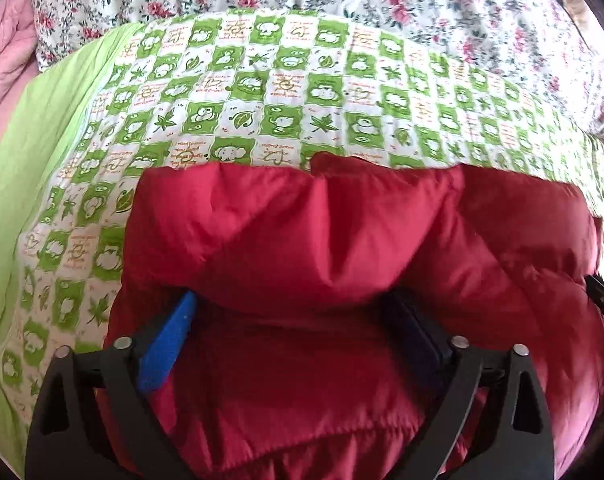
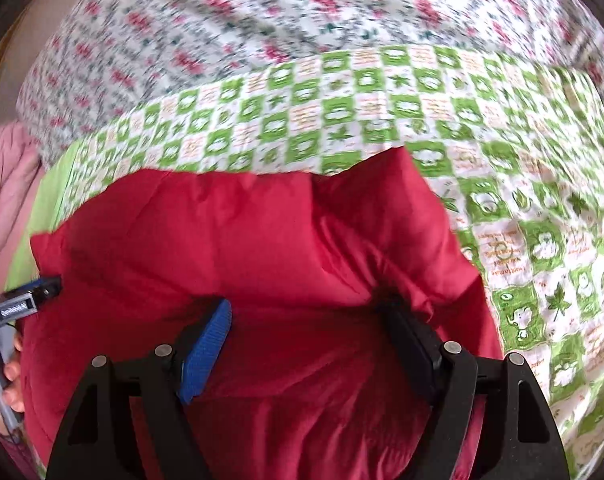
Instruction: Fold large clothes
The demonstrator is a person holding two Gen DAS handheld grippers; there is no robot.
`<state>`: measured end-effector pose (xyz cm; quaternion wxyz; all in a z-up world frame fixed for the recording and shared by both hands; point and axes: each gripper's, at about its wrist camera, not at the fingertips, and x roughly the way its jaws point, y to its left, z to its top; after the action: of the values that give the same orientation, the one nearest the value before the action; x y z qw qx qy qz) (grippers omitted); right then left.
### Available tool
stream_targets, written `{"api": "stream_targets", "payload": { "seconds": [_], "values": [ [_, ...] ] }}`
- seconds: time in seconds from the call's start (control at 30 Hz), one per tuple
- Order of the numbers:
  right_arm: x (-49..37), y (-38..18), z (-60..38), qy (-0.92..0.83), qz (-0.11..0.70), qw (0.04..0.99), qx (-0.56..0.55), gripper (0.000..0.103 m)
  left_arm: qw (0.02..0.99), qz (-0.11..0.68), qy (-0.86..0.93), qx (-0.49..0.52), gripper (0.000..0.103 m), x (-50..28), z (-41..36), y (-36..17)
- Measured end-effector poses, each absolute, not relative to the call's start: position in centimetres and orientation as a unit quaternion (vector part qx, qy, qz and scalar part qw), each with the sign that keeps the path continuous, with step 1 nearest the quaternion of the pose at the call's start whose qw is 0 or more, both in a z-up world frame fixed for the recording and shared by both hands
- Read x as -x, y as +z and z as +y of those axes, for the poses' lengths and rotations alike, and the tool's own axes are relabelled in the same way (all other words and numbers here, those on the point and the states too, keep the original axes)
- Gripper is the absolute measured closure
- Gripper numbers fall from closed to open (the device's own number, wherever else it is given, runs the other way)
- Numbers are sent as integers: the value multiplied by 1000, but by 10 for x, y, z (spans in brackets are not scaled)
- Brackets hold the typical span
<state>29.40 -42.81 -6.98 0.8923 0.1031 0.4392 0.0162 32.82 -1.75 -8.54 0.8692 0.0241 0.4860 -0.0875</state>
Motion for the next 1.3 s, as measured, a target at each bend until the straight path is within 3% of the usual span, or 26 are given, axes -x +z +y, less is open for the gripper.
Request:
{"api": "stream_targets", "payload": {
  "seconds": [0.3, 0.57, 0.93, 1.3],
  "values": [
    [-292, -75, -444, 12, 431, 890, -147, 27, 877, 472, -62, 70, 1, -337, 19, -87],
    [-299, -75, -436, 16, 436, 890, -129, 25, 891, 438, -48, 111, 9, -293, 45, -55],
    [-292, -64, -444, 39, 416, 896, -152, 24, 892, 426, -143, 45, 9, -191, 25, -34],
    [-202, -16, -412, 95, 369, 917, -122, 24, 888, 427, -168, -9, 8, -152, 13, -45]
  ]
}}
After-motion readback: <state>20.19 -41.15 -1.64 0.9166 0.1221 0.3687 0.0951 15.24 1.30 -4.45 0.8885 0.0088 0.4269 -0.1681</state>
